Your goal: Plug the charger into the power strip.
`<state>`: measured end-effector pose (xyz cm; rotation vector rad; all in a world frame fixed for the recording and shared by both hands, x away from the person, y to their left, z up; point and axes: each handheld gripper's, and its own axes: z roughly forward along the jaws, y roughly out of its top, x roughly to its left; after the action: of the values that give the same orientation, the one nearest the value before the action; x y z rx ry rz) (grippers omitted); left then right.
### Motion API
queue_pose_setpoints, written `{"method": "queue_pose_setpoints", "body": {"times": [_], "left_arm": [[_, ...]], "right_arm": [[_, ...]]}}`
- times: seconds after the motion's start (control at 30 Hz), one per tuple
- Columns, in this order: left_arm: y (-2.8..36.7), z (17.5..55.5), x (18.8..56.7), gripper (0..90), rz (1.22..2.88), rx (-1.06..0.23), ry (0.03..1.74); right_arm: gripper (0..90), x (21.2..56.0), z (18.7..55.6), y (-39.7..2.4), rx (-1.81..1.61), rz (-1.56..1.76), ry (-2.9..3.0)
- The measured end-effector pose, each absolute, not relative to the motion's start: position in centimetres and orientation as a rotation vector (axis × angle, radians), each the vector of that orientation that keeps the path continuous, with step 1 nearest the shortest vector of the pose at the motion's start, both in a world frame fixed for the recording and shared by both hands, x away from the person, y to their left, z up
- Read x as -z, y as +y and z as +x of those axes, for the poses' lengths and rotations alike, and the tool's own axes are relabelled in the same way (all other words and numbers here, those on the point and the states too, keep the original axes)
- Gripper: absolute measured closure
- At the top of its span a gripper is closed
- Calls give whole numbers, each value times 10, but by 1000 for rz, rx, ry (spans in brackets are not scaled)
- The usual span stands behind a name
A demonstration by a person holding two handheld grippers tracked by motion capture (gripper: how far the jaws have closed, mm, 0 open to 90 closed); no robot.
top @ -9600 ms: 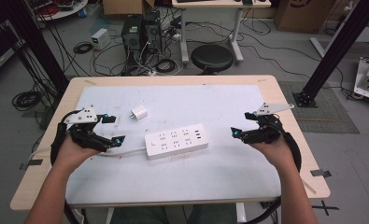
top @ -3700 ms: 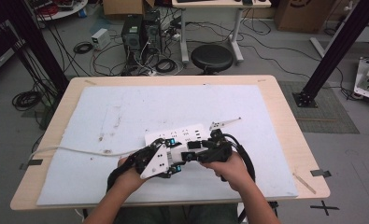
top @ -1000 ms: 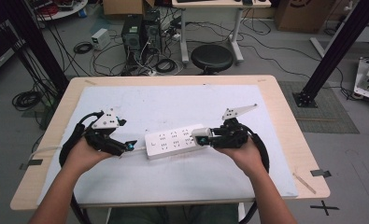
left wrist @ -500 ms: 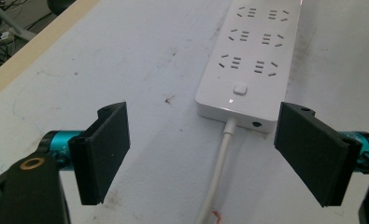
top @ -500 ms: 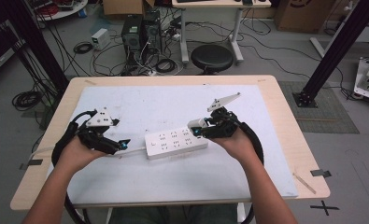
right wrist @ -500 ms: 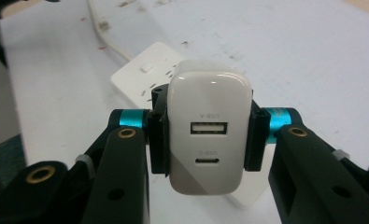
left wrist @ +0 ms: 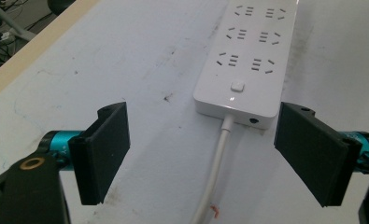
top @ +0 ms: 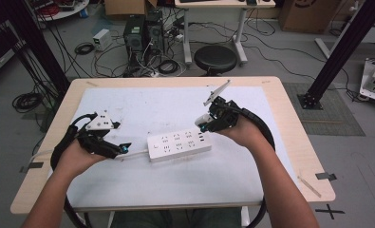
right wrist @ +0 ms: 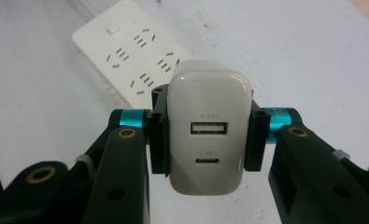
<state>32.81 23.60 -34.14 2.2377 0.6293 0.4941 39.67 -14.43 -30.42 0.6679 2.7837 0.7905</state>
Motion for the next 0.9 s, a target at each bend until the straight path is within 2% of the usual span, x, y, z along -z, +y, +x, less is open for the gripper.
{"method": "queue_pose_setpoints", "body": {"times": [0.33,0.9], "left_arm": [[245,326,344,183,2242,-503,636],[251,321,344,183,2262,-517,649]], "right_arm": [[633,310,414,-127,-566,414,2952],[633,318,443,-96,-386,107,3005]]}}
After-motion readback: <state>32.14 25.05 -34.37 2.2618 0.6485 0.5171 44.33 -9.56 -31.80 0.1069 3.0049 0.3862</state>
